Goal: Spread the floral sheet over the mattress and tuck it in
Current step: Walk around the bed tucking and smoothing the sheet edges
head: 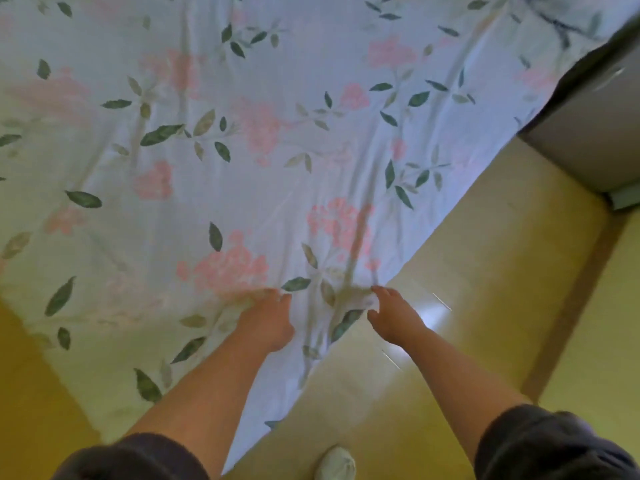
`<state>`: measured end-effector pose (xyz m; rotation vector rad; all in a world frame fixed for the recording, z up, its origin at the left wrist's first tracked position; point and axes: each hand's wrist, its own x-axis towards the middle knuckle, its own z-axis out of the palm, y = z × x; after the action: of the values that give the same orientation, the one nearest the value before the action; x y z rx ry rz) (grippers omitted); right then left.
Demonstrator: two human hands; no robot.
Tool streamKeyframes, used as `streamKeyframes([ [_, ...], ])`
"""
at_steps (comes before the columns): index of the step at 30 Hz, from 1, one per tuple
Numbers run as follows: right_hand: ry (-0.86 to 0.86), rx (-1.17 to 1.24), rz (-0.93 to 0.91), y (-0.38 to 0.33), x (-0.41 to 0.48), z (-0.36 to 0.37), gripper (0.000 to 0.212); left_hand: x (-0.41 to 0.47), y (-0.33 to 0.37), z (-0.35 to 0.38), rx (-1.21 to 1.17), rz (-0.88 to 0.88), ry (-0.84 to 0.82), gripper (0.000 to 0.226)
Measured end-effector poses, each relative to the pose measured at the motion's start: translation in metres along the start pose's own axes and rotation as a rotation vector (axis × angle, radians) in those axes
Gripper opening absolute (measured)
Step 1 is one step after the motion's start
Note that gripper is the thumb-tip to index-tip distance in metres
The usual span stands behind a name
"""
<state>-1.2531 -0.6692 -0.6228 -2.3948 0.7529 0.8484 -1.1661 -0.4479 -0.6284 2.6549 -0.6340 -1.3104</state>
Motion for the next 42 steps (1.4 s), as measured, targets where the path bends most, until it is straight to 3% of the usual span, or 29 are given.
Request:
streamKeyframes([
  [6, 0.076, 0.199, 0.104, 0.088, 0.035, -0.085, 0.056, 0.053, 0.119, -0.032, 0.129, 0.055, 0.036, 0.045],
  [14, 0.155, 0.386, 0.126, 0.138, 0.171, -0.196, 0.061, 0.197, 0.228, -0.112, 0.141, 0.149, 0.264, 0.036],
  [18, 0.305, 0.713, 0.250, 0.176, 0.266, -0.259, 0.055, 0.284, 0.292, -0.148, 0.169, 0.199, 0.394, 0.041],
  [21, 0.300, 1.058, 0.397, 0.211, 0.323, -0.294, 0.058, 0.332, 0.337, -0.165, 0.256, 0.222, 0.457, 0.042],
  [27, 0.353, 1.297, 0.391, 0.254, 0.405, -0.326, 0.058, 0.398, 0.402, -0.181, 0.265, 0.294, 0.566, 0.053],
  [29, 0.315, 1.409, 0.368, 0.260, 0.421, -0.329, 0.059, 0.414, 0.414, -0.180, 0.267, 0.270, 0.582, 0.054],
  [31, 0.216, 1.489, 0.393, 0.270, 0.432, -0.332, 0.046, 0.428, 0.427, -0.175, 0.304, 0.224, 0.534, 0.056],
  [34, 0.152, 1.431, 0.448, 0.283, 0.442, -0.331, 0.017, 0.435, 0.438, -0.167, 0.366, 0.144, 0.506, 0.061],
  [38, 0.234, 1.112, 0.365, 0.301, 0.454, -0.333, 0.020, 0.433, 0.451, -0.170, 0.357, 0.095, 0.601, 0.060],
  [42, 0.281, 0.729, 0.420, 0.339, 0.443, -0.340, 0.012, 0.435, 0.472, -0.178, 0.375, 0.084, 0.641, 0.061],
])
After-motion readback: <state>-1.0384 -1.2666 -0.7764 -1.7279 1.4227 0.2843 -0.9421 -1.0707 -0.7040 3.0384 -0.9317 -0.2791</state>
